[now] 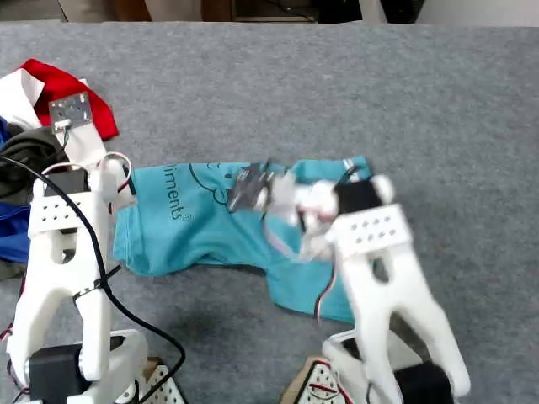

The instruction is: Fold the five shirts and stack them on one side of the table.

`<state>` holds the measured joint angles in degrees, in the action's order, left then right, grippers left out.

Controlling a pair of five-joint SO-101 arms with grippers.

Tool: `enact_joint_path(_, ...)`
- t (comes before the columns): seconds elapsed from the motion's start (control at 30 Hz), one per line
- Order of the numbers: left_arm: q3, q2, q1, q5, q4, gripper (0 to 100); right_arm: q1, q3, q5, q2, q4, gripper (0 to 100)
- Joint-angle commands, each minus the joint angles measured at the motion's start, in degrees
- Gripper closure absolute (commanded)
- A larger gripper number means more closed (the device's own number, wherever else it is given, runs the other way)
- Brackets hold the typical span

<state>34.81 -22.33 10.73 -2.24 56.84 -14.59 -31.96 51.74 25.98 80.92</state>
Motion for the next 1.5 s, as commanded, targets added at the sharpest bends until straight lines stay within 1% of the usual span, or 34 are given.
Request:
enact_joint_path(0.0,-5.7,4.9,-3.2,-4.5,-2.6,98,4.8,9.0,0.4,-8.7,-3.4,99.5)
enact_joint_path(0.07,-9.1,10.0,-4.4,-6.2,-2.5,98,5.8,12.6,-1.7,-13.5,-4.1,97.4)
enact_joint_path(0.1,-10.8,12.8,-4.7,-6.7,-2.5,98,6.4,14.3,-3.4,-15.4,-4.6,97.4)
enact_joint_path(0.2,-15.8,20.6,-4.6,-7.1,-2.5,98,8.0,17.8,-5.2,-20.4,-6.9,98.2)
enact_joint_path(0.27,-19.1,25.3,-4.4,-7.1,-2.5,98,8.7,19.1,-5.5,-23.5,-9.7,98.6)
enact_joint_path(0.43,-27.4,36.4,-4.4,-7.1,-2.4,98,9.2,23.2,-9.5,-35.0,-17.4,98.6)
enact_joint_path(0.57,-35.3,44.7,-3.2,-7.1,1.5,98,9.5,30.0,-11.4,-47.6,-20.5,98.6)
enact_joint_path(0.7,-45.7,52.9,-1.2,-6.8,5.9,98,13.1,41.9,-11.6,-60.1,-19.0,98.6)
enact_joint_path(0.8,-54.2,58.8,0.0,-6.6,8.9,98,15.5,52.4,-11.3,-65.4,-14.8,98.6)
enact_joint_path(0.9,-63.2,64.1,0.9,-6.6,12.0,98,17.3,58.8,-11.1,-69.8,-12.7,98.6)
enact_joint_path(1.0,-72.4,68.9,1.7,-6.2,16.1,98,17.1,61.9,-9.7,-71.1,-9.1,98.6)
enact_joint_path(1.17,-87.5,73.5,2.5,-3.4,24.7,98,16.8,61.8,-9.1,-68.3,-6.6,98.6)
enact_joint_path(1.37,-104.1,74.1,1.8,-3.0,36.0,98,15.0,61.8,-9.1,-60.0,-0.8,98.6)
enact_joint_path(1.47,-108.7,74.3,0.3,-3.0,44.2,98,14.8,61.8,-9.1,-54.7,2.4,98.6)
